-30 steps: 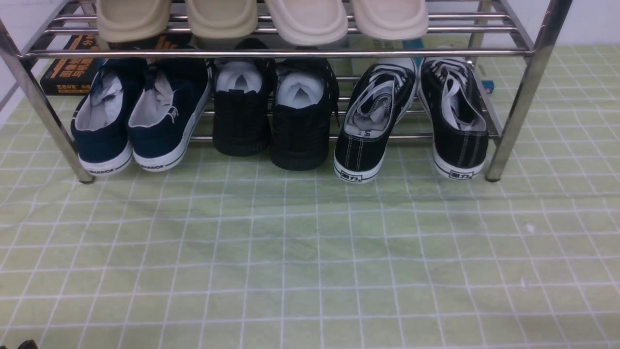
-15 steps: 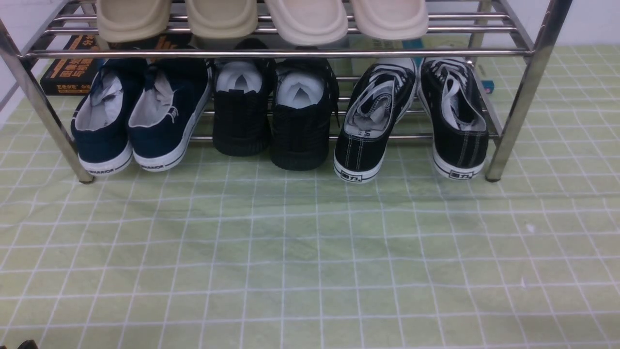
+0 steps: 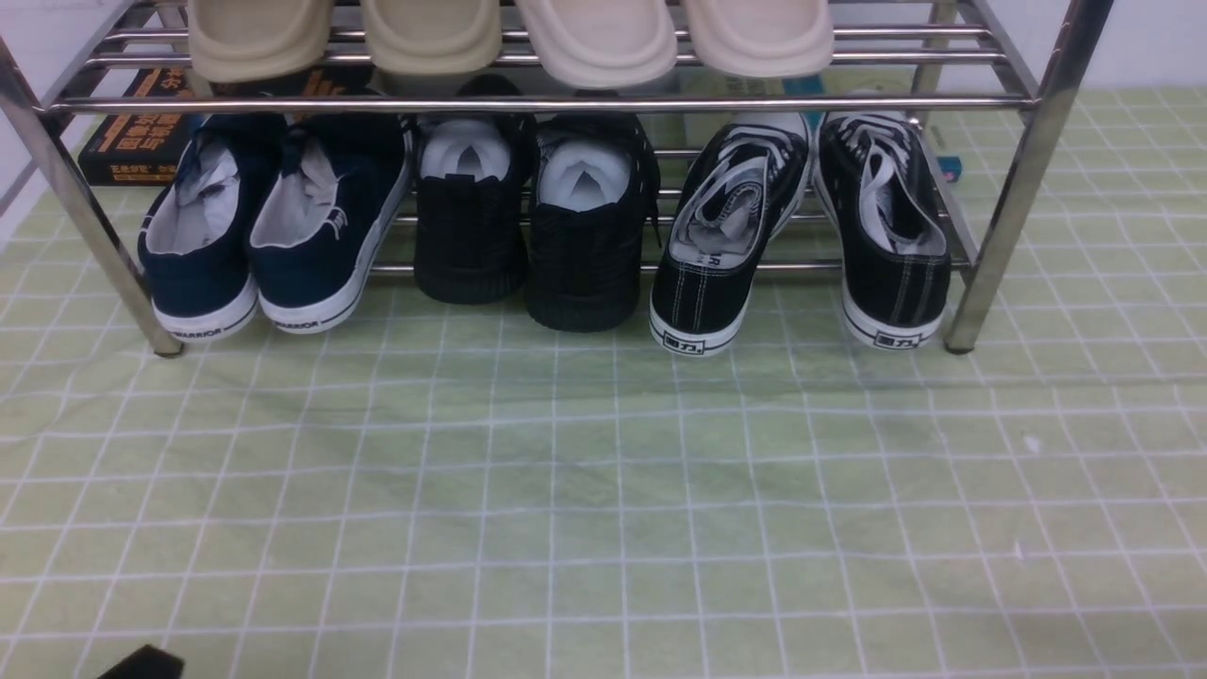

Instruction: Take the shoes off the shelf with your hand from the green coffee tablecloth.

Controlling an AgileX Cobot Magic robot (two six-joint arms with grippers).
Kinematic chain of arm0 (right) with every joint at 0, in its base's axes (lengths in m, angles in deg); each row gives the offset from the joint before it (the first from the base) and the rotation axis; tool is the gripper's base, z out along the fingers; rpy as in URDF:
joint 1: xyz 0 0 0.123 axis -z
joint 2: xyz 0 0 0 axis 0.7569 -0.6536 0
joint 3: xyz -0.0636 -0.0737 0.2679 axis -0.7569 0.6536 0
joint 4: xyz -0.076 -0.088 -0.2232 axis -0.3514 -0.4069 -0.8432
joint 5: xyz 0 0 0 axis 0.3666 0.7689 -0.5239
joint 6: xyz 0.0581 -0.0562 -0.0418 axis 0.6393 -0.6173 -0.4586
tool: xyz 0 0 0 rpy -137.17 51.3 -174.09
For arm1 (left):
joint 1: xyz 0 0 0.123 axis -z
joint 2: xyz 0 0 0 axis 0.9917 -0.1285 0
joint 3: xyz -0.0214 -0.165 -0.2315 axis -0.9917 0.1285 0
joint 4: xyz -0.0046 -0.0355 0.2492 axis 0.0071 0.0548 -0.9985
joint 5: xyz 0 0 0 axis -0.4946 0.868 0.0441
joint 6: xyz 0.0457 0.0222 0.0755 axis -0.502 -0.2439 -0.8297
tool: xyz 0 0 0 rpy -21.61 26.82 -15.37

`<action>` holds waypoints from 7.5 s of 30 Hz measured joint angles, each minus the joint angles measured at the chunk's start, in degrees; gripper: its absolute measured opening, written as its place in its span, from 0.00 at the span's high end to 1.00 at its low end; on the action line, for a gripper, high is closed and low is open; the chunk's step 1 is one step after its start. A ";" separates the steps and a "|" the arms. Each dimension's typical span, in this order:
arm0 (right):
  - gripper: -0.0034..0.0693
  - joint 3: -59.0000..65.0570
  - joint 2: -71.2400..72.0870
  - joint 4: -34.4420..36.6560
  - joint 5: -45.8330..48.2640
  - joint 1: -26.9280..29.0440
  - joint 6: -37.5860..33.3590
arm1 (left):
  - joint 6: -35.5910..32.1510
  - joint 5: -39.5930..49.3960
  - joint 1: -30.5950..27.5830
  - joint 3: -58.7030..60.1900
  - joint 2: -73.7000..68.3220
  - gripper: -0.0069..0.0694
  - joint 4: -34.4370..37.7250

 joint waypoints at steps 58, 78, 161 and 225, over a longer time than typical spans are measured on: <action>0.62 0.00 0.00 0.00 0.00 0.00 0.00 | -23.15 -0.26 13.07 -72.47 -91.20 0.25 -12.52; 0.62 0.00 0.00 0.00 0.00 0.00 0.00 | -15.36 -11.89 13.13 -72.60 -101.00 0.25 0.98; 0.62 0.00 0.00 0.00 0.00 0.00 0.00 | -24.22 10.00 13.08 -72.60 -93.77 0.87 -4.97; 0.62 0.00 0.00 0.00 0.00 0.00 0.00 | -5.46 16.18 13.14 -53.69 -68.91 0.85 -14.34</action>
